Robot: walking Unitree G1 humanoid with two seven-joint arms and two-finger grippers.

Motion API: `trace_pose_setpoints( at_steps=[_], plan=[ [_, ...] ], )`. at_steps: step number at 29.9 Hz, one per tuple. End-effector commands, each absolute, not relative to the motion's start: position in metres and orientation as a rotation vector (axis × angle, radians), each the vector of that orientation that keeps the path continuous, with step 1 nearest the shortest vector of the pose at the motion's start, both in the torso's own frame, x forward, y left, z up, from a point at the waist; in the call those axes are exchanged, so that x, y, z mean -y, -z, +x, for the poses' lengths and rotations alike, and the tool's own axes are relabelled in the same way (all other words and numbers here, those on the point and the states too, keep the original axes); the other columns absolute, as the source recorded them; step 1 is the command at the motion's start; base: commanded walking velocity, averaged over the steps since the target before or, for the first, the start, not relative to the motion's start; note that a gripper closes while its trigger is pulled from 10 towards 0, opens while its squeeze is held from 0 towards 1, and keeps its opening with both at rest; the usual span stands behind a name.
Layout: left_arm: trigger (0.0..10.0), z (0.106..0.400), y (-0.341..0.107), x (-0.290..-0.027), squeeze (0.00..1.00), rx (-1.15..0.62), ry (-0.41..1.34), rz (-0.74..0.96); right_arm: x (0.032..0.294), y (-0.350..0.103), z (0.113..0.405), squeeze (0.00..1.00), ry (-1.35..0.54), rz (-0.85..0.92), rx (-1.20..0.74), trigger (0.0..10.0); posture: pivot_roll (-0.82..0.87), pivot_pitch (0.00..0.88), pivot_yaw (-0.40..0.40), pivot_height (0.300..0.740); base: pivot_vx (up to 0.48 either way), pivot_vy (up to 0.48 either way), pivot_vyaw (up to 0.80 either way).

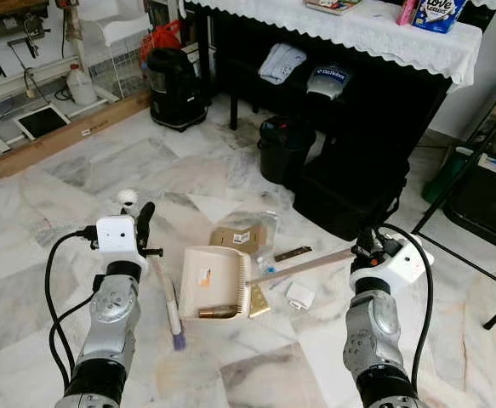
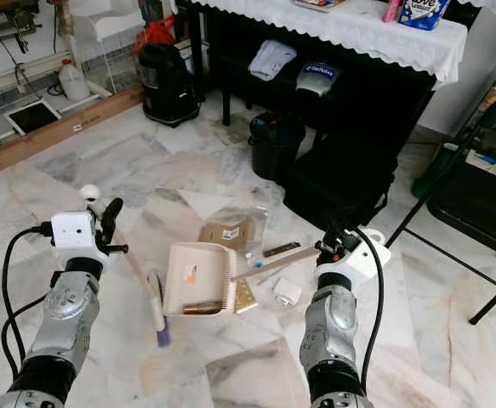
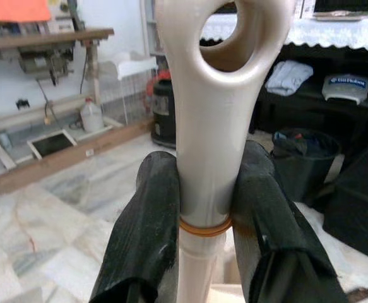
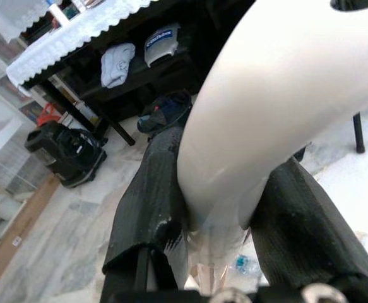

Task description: Sweep floor

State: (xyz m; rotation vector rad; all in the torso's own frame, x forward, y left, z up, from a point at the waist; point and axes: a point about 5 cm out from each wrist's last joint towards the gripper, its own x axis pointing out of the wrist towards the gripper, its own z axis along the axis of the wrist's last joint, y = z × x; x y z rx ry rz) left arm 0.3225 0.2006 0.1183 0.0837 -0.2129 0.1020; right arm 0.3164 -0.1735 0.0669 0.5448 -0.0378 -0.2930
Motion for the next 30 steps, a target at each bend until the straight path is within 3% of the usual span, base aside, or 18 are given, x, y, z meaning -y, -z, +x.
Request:
trace_pose_setpoints(
  at_steps=[1,11,15,30],
  plan=[
    [10.0,0.3265,-0.1329,-0.2034,0.0,0.27,-0.101,0.093,0.171,-0.0781,0.3219,0.0,0.287,0.586,0.099,10.0,-0.03,0.0,0.01,0.74,0.0,0.0,0.0],
    [10.0,0.3277,-0.1328,-0.2025,0.0,0.262,-0.104,0.15,0.1723,-0.0748,0.3175,0.0,0.293,0.559,0.096,10.0,-0.03,0.0,0.015,0.74,0.0,0.0,0.0],
    [10.0,0.3272,-0.1332,-0.1981,0.0,0.264,-0.077,0.094,0.172,-0.0749,0.3178,0.0,0.291,0.558,0.095,10.0,-0.03,0.0,0.014,0.74,0.0,0.0,0.0],
    [10.0,0.3252,-0.1319,-0.2003,0.0,0.284,-0.108,0.299,0.1773,-0.0778,0.3176,0.0,0.294,0.521,0.104,10.0,-0.05,0.0,-0.003,0.74,0.0,0.0,0.0]
  ],
)
